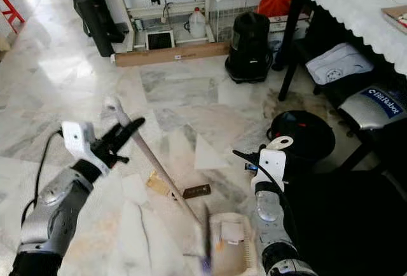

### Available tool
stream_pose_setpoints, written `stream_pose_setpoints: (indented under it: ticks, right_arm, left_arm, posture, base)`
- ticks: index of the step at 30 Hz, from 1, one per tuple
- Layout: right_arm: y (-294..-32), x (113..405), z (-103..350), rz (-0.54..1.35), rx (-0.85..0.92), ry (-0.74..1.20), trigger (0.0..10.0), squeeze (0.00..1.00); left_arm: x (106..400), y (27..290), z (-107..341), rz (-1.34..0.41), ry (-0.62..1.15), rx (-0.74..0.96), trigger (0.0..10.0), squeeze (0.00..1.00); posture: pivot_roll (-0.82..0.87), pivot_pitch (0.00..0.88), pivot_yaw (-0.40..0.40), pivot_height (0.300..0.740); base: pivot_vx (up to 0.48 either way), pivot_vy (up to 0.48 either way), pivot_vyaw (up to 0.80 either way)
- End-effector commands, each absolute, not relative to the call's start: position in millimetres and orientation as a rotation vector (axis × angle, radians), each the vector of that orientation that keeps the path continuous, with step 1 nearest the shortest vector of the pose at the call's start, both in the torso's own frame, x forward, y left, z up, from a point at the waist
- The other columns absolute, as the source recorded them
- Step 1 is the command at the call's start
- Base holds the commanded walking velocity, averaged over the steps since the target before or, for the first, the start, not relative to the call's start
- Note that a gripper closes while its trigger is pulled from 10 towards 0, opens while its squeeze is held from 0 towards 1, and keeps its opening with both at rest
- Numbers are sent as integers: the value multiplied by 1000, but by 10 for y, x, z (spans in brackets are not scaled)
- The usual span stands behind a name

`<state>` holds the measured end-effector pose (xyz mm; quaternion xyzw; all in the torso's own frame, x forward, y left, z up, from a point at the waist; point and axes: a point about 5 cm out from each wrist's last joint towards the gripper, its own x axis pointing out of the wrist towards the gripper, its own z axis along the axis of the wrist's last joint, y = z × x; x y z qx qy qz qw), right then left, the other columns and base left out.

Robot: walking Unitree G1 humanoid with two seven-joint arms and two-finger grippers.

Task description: Sweep floor

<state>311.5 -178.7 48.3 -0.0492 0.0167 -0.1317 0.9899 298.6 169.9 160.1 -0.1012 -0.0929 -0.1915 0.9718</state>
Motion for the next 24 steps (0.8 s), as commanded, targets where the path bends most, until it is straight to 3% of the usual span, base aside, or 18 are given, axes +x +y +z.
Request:
stream_pose_setpoints:
  ticks: [1, 24]
  right_arm:
    - [-1763, 3150, 526, -265, -81, 20, 10000, 0]
    - [-1763, 3150, 526, -265, -81, 20, 10000, 0]
  left_arm:
    - [2968, 1750, 1707, -367, -241, -181, 10000, 0]
    - [2968, 1750, 1707, -367, -241, -181, 10000, 0]
  posture:
    - [88, 63, 36, 740]
    - [88, 63, 36, 740]
  base:
    - [0, 0, 0]
    - [0, 0, 0]
